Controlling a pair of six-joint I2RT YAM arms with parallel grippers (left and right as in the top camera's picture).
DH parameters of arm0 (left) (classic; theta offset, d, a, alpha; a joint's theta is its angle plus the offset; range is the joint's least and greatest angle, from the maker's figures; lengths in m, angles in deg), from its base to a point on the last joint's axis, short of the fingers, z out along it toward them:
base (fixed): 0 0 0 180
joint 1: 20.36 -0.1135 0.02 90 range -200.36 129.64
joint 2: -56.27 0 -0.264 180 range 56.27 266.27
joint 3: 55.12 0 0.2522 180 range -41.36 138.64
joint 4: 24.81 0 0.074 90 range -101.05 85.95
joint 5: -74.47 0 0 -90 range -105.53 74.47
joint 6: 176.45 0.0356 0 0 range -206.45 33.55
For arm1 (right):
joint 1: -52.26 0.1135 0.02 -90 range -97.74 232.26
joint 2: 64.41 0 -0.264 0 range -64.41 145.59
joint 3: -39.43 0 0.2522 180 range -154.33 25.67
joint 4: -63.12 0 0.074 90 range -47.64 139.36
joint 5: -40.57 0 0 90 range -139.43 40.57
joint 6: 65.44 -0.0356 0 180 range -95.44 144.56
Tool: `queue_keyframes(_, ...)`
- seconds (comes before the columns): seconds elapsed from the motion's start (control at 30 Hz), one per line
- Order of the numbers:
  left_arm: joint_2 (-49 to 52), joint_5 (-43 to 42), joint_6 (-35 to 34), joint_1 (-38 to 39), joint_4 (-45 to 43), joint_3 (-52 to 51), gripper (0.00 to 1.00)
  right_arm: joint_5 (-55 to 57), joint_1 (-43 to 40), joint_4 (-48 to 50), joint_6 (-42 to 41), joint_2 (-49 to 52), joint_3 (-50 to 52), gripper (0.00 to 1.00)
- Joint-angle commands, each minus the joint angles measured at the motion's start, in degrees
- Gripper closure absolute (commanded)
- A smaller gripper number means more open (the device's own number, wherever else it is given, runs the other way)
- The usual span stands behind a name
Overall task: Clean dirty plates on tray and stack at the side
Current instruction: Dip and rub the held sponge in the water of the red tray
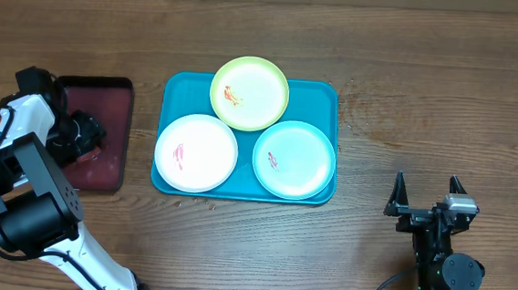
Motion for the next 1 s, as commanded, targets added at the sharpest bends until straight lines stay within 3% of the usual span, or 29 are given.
queue_keyframes(0.0,0.9,-3.7,0.0,0.0,0.9,-0.4,0.61,0.4,-0.2,0.3,0.2,-0.4,0.6,0.0)
queue_keyframes(0.03,0.9,-3.7,0.0,0.0,0.9,-0.4,0.82,0.4,-0.2,0.3,0.2,-0.4,0.6,0.0)
queue_keyframes(0.1,0.9,-3.7,0.0,0.0,0.9,-0.4,0.96,0.4,-0.2,0.3,0.2,-0.4,0.6,0.0)
queue_keyframes(0.23,0.9,-3.7,0.1,0.0,-0.9,-0.4,0.94,0.3,-0.2,0.3,0.2,-0.4,0.6,0.0)
queue_keyframes(0.27,0.9,-3.6,0.1,0.0,-1.8,-0.4,0.81,0.4,-0.2,0.3,0.2,-0.4,0.6,0.0)
queue_keyframes(0.3,0.9,-3.3,0.1,0.0,-2.7,-0.4,0.54,0.4,-0.2,0.3,0.2,-0.4,0.6,0.0)
queue_keyframes(0.33,0.9,-2.9,0.1,0.0,-3.8,-0.4,0.11,0.3,-0.2,0.3,0.2,-0.4,0.6,0.0)
queue_keyframes(0.37,0.9,-2.2,0.1,0.0,-4.9,-0.4,0.0,0.4,-0.2,0.3,0.2,-0.4,0.6,0.0)
queue_keyframes(0.67,0.9,10.1,0.6,0.0,-10.8,-0.4,0.0,0.3,-0.2,0.3,0.2,-0.4,0.6,0.0)
queue_keyframes(0.83,1.0,7.8,1.4,0.0,-12.4,-0.4,0.04,0.3,-0.2,0.3,0.2,-0.4,0.6,0.0)
queue_keyframes(0.97,1.3,1.0,5.8,0.0,-14.1,-0.4,0.18,0.3,-0.2,0.3,0.2,-0.4,0.6,0.0)
